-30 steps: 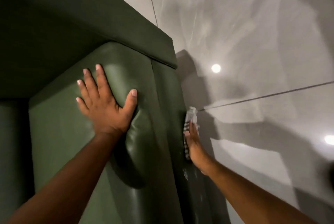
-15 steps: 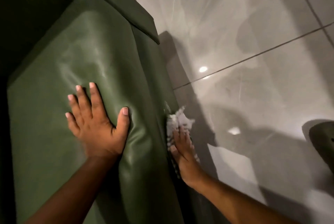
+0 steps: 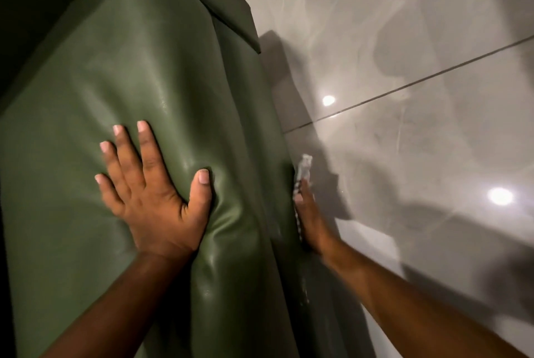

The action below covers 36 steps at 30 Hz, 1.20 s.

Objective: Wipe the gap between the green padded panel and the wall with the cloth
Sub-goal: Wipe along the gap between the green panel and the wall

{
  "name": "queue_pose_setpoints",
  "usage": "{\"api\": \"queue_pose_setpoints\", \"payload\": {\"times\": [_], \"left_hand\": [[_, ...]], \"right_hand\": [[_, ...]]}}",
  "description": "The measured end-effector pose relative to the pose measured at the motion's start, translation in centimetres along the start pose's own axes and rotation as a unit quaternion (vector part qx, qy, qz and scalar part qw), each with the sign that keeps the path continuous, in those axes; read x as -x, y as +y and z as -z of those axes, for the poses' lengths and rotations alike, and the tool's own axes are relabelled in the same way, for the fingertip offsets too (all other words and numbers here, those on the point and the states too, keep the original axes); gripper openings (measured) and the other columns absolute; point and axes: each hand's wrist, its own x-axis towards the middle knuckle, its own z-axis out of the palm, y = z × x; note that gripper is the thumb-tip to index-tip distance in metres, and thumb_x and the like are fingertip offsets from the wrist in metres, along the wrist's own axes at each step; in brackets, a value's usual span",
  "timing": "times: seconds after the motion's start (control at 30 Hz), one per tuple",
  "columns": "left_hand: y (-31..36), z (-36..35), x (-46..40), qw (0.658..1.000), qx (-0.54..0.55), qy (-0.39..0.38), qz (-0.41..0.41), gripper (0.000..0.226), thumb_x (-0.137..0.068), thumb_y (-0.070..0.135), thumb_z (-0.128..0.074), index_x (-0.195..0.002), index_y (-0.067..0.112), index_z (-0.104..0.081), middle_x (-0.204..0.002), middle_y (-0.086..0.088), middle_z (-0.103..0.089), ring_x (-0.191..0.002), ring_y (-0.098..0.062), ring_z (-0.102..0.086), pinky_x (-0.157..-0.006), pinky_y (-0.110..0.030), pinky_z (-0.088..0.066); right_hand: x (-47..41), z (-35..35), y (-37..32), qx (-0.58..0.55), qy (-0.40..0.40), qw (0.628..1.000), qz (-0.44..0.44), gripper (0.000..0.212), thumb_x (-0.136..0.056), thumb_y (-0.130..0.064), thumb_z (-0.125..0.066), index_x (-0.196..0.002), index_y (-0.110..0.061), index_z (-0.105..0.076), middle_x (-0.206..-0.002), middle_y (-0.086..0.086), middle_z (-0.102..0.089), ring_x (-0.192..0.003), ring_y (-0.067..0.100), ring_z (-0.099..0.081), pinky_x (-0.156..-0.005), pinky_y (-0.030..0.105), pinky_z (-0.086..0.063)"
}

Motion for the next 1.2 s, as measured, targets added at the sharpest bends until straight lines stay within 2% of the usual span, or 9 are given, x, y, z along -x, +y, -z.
{"api": "queue_pose_setpoints", "payload": {"times": [0.13, 0.33, 0.5, 0.73, 0.83, 0.9, 1.0, 1.1, 1.2], "left_hand": [[0.1, 0.0, 0.1, 1.000, -0.011, 0.004, 0.003, 0.091, -0.086, 0.070, -0.029, -0.159, 0.017, -0.015, -0.168, -0.014, -0.014, -0.156, -0.036, -0.009, -0.122, -0.059, -0.004], [0.1, 0.0, -0.2, 1.000, -0.020, -0.006, 0.001, 0.092, -0.085, 0.071, -0.029, -0.159, 0.019, -0.012, -0.168, -0.013, -0.012, -0.156, -0.033, -0.006, -0.123, -0.056, -0.002], [0.0, 0.1, -0.2, 1.000, -0.012, -0.018, 0.001, 0.093, -0.084, 0.072, -0.028, -0.159, 0.020, -0.010, -0.169, -0.012, -0.011, -0.156, -0.032, -0.005, -0.122, -0.054, 0.000], [0.1, 0.3, -0.2, 1.000, -0.011, -0.025, 0.002, 0.095, -0.084, 0.074, -0.025, -0.159, 0.017, -0.013, -0.168, -0.015, -0.013, -0.156, -0.035, -0.008, -0.122, -0.059, -0.004], [0.2, 0.7, -0.1, 0.999, -0.026, -0.044, 0.011, 0.093, -0.085, 0.072, -0.027, -0.159, 0.016, -0.015, -0.168, -0.016, -0.013, -0.155, -0.037, -0.009, -0.121, -0.059, -0.006], [0.2, 1.4, -0.3, 0.997, -0.033, -0.068, 0.017, 0.090, -0.088, 0.071, -0.028, -0.159, 0.019, -0.012, -0.169, -0.014, -0.009, -0.156, -0.036, -0.006, -0.122, -0.059, -0.006], [0.1, 3.4, 1.2, 0.991, -0.011, -0.124, 0.038, 0.086, -0.089, 0.075, -0.026, -0.159, 0.030, -0.006, -0.170, -0.008, 0.000, -0.157, -0.030, 0.001, -0.123, -0.058, -0.002], [-0.1, 6.9, 9.9, 0.982, 0.024, -0.178, 0.060, 0.083, -0.087, 0.076, -0.026, -0.158, 0.039, -0.006, -0.170, -0.003, 0.001, -0.157, -0.024, 0.003, -0.123, -0.056, -0.001], [-0.1, 9.7, 20.0, 0.979, 0.035, -0.187, 0.069, 0.083, -0.086, 0.075, -0.031, -0.157, 0.043, -0.001, -0.170, -0.003, 0.002, -0.157, -0.028, 0.004, -0.121, -0.061, -0.006]], "right_hand": [[4.0, -1.1, 0.4, 0.049, -0.037, 0.997, 0.041, 0.046, -0.090, -0.054, -0.025, -0.130, -0.064, -0.003, -0.160, -0.015, 0.014, -0.148, 0.010, 0.018, -0.121, 0.046, 0.010], [0.5, -2.9, -2.4, 0.184, -0.007, 0.963, 0.197, 0.062, -0.084, -0.077, -0.005, -0.140, -0.051, 0.001, -0.160, 0.000, 0.010, -0.147, 0.023, 0.019, -0.120, 0.058, 0.002], [-4.8, -3.0, -6.7, 0.186, -0.010, 0.951, 0.248, 0.059, -0.089, -0.070, -0.009, -0.142, -0.045, 0.003, -0.163, 0.003, 0.005, -0.150, 0.027, 0.009, -0.119, 0.061, -0.002], [-5.2, 0.0, -2.5, 0.060, -0.038, 0.995, 0.066, 0.059, -0.098, -0.045, -0.026, -0.150, -0.027, -0.005, -0.164, 0.007, -0.001, -0.151, 0.024, -0.001, -0.124, 0.042, -0.005], [1.0, 1.5, 2.4, -0.059, -0.031, 0.997, -0.034, 0.046, -0.104, -0.017, -0.032, -0.148, -0.005, -0.024, -0.154, 0.009, -0.030, -0.137, 0.011, -0.038, -0.107, 0.011, -0.033], [6.1, 1.9, 6.3, -0.055, -0.029, 0.994, -0.095, 0.047, -0.102, -0.030, -0.034, -0.146, -0.012, -0.032, -0.144, 0.007, -0.044, -0.128, 0.010, -0.048, -0.105, 0.019, -0.040], [11.1, 2.1, 9.8, -0.031, -0.056, 0.991, -0.119, 0.052, -0.100, -0.047, -0.030, -0.149, -0.031, -0.025, -0.150, -0.005, -0.035, -0.139, 0.018, -0.032, -0.116, 0.036, -0.027], [13.8, 1.8, 10.1, -0.028, -0.048, 0.994, -0.089, 0.050, -0.103, -0.032, -0.028, -0.150, -0.027, -0.013, -0.156, -0.011, -0.017, -0.145, 0.007, -0.013, -0.117, 0.026, -0.012], [17.8, 1.3, 11.2, -0.036, -0.022, 0.996, -0.080, 0.048, -0.104, -0.027, -0.031, -0.146, -0.031, -0.008, -0.150, -0.016, -0.013, -0.147, 0.012, -0.012, -0.110, 0.014, -0.015]]}}
